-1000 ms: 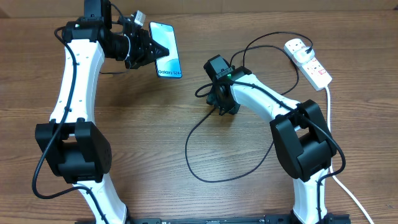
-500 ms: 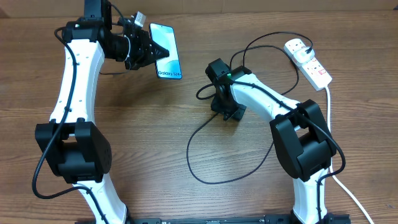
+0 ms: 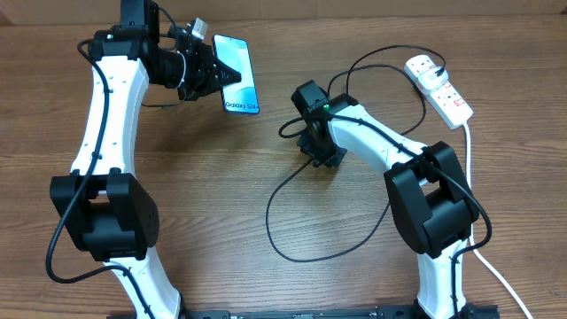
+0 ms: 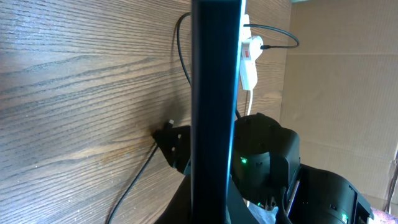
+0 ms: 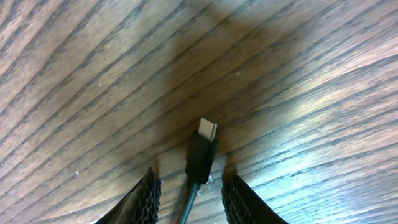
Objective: Plug charger to phone and switch on socket
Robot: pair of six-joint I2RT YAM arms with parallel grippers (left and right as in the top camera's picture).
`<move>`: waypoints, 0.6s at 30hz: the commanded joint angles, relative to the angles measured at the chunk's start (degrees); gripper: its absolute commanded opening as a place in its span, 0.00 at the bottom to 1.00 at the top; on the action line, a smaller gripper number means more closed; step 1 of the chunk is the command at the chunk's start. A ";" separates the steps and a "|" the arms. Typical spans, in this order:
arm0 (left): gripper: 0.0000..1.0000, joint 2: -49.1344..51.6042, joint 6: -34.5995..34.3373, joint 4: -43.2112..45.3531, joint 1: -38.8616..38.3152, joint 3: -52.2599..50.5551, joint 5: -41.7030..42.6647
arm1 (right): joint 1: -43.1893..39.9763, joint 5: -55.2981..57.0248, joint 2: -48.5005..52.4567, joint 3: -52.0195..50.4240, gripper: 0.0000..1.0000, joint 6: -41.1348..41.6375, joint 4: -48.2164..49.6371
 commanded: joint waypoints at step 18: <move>0.04 -0.28 0.70 0.13 -0.11 0.50 3.06 | -0.26 0.50 1.49 -0.83 0.11 1.36 2.71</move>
